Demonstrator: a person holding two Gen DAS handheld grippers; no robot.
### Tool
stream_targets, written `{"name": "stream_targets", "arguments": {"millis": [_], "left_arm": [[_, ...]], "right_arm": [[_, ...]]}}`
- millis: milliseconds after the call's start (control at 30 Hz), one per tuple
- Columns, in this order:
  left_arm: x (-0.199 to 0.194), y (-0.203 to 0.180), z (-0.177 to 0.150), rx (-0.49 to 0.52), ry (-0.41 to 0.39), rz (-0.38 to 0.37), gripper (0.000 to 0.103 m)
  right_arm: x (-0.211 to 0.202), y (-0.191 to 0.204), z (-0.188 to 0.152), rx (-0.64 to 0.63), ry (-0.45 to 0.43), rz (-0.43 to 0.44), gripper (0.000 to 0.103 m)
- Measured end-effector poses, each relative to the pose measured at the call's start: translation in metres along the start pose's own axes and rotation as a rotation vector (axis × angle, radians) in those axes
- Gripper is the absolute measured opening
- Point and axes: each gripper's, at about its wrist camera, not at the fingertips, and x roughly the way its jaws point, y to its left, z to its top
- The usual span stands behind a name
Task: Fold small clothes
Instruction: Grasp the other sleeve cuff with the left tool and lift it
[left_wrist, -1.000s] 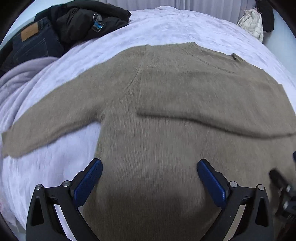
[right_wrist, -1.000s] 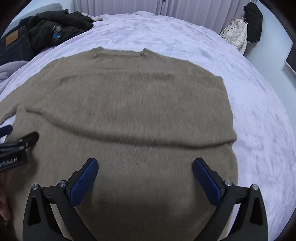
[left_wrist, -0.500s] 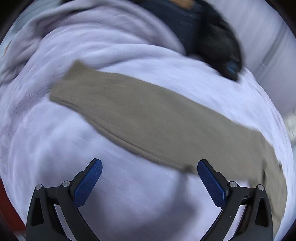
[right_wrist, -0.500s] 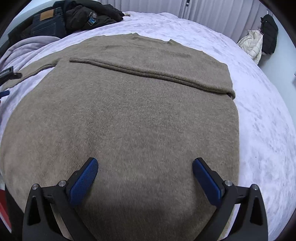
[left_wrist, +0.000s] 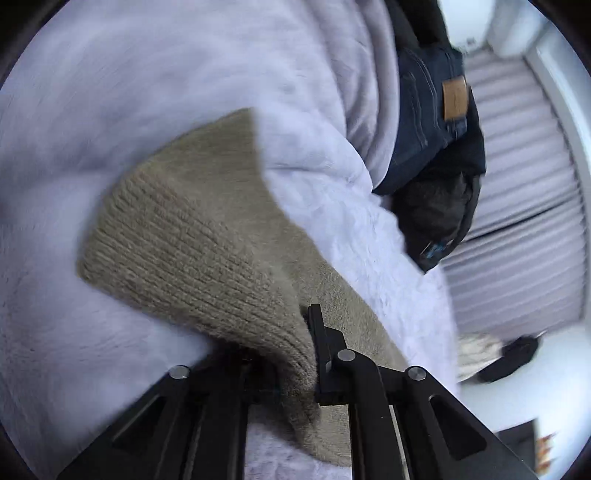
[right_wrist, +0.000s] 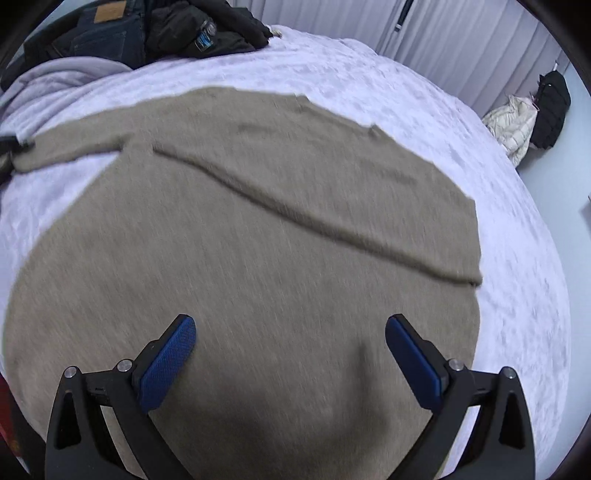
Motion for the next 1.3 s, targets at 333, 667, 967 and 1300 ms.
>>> {"name": "stream_targets", "arguments": {"millis": [333, 667, 967, 1300], "left_arm": [[-0.027, -0.017, -0.006, 0.080, -0.119, 0.056, 0.010], [-0.032, -0.046, 0.004, 0.199, -0.117, 0.147, 0.010], [-0.033, -0.125, -0.029, 0.422, -0.084, 0.195, 0.009], [0.044, -0.251, -0.165, 0.635, 0.141, 0.131, 0.009]], "right_arm": [[0.065, 0.034, 0.151, 0.171, -0.035, -0.055, 0.102], [0.117, 0.164, 0.193, 0.156, 0.016, -0.223, 0.102], [0.050, 0.191, 0.165, -0.085, -0.123, 0.083, 0.102], [0.049, -0.044, 0.081, 0.158, -0.057, -0.195, 0.102]]}}
